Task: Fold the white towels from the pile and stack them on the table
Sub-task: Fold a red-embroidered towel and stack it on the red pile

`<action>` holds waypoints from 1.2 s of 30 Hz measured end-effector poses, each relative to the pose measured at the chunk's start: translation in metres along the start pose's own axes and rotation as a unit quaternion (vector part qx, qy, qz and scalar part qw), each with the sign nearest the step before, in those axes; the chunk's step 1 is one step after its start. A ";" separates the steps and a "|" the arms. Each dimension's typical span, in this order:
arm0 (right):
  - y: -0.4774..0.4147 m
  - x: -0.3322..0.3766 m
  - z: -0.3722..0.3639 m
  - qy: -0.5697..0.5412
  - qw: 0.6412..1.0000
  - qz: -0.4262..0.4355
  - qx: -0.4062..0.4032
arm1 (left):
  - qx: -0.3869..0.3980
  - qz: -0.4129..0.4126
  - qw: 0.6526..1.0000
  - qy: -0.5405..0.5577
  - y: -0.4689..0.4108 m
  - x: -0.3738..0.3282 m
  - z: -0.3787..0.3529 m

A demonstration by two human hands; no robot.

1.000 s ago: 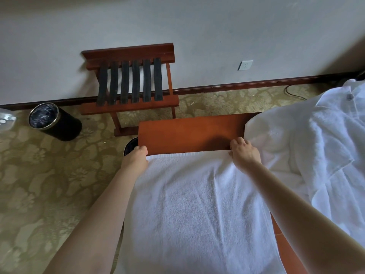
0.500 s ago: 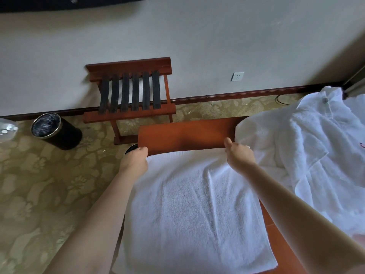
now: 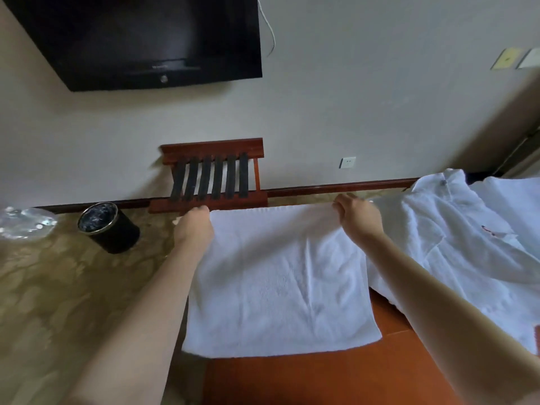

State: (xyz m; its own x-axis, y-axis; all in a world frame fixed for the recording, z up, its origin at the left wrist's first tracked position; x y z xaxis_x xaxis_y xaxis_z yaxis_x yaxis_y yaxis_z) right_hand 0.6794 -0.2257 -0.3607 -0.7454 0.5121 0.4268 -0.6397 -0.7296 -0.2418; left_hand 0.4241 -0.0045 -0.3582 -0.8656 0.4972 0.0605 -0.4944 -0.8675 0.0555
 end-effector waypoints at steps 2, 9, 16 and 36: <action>-0.013 0.014 0.024 0.016 0.999 0.017 -0.032 | -0.042 -0.004 0.999 0.005 -0.003 0.002 0.031; -0.062 0.056 0.104 -0.013 0.989 0.043 -0.144 | -0.198 -0.014 0.976 0.090 -0.014 0.010 0.123; -0.098 0.082 0.160 0.007 0.977 0.023 -0.214 | -0.300 -0.021 0.951 0.072 -0.028 0.006 0.198; -0.018 0.065 0.124 -0.172 0.932 -0.047 -0.316 | -0.362 -0.046 0.917 0.159 0.040 0.006 0.171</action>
State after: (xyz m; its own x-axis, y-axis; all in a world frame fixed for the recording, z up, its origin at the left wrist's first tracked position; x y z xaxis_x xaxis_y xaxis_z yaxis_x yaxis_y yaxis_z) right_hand 0.6653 -0.2358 -0.2205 -0.6454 0.3051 0.7002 -0.7632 -0.2199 -0.6076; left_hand 0.4128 -0.0337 -0.1854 -0.7401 0.6383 -0.2116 -0.3899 -0.6637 -0.6384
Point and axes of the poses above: each hand's wrist, its own y-axis away from the middle knuckle, its own z-axis out of the back of the hand, x = y × z, the point moved 2 cm from there along -y, towards the middle knuckle, and after that the axes turned 6 degrees about -y, right-handed, at the moved point
